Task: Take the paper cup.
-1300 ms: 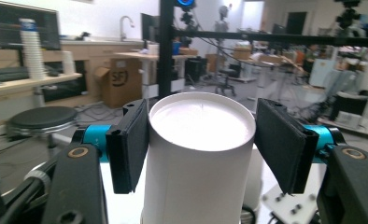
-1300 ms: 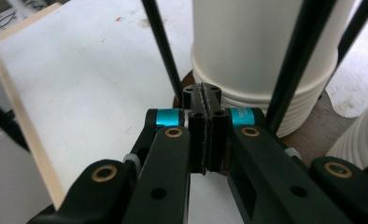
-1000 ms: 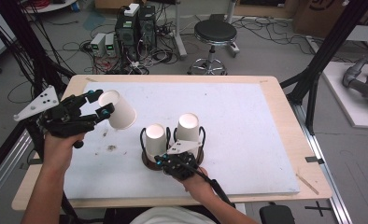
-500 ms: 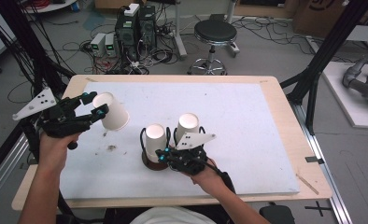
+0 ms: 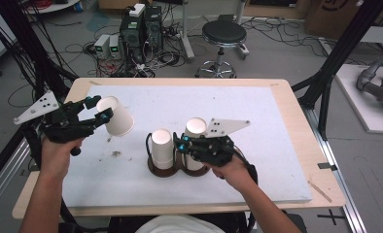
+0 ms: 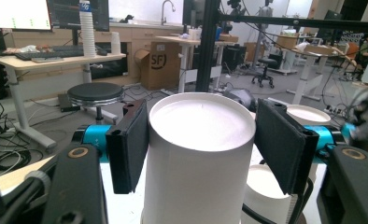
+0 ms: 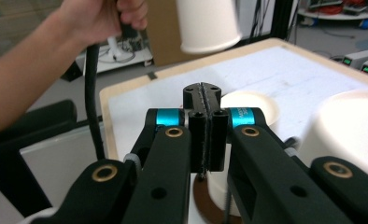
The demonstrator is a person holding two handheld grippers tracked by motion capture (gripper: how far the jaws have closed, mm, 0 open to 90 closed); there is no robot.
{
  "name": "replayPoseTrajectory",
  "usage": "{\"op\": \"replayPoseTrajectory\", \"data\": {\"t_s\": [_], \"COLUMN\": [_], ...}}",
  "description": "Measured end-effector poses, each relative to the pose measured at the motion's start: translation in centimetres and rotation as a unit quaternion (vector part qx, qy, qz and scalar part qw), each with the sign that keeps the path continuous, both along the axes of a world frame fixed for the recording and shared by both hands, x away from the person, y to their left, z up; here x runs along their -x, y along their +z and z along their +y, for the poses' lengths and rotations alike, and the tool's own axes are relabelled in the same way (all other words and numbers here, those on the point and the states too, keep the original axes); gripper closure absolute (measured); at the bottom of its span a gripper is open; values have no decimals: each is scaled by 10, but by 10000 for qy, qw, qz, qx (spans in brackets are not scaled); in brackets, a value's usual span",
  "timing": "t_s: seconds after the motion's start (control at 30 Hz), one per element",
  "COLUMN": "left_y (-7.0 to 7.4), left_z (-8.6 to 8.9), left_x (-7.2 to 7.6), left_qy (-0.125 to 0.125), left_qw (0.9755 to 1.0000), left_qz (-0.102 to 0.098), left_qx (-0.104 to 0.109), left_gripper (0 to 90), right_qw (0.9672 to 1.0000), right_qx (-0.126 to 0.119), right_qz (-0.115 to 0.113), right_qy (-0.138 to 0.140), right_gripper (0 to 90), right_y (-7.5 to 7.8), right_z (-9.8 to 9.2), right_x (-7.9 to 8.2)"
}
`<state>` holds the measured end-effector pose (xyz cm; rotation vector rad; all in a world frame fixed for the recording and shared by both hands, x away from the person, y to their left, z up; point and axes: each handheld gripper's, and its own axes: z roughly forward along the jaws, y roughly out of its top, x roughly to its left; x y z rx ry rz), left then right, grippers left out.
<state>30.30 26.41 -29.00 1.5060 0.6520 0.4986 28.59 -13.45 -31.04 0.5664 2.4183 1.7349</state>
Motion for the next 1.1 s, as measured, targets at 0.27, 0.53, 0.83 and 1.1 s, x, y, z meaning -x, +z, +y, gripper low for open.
{"op": "replayPoseTrajectory", "data": {"t_s": [0.27, 0.53, 0.83, 1.1], "left_y": [0, 0, 3, 3], "left_z": [-1, -2, -5, -9], "left_x": [-1, 0, 2, 2], "left_qy": [-31, -78, -202, -271], "left_qw": [10000, 10000, 9998, 9996], "left_qz": [16, 13, 6, 30], "left_qx": [9, -2, 29, 4], "left_gripper": [366, 366, 366, 366], "right_qw": [9991, 9959, 9862, 9769], "right_qx": [-339, -479, -411, -80], "right_qz": [-11, -145, -142, -125], "right_qy": [-255, -760, -1597, -2133], "right_gripper": [900, 900, 756, 604], "right_y": [14, 20, 16, 1], "right_z": [-32, -65, -113, -142], "right_x": [-13, -20, -27, -33]}}
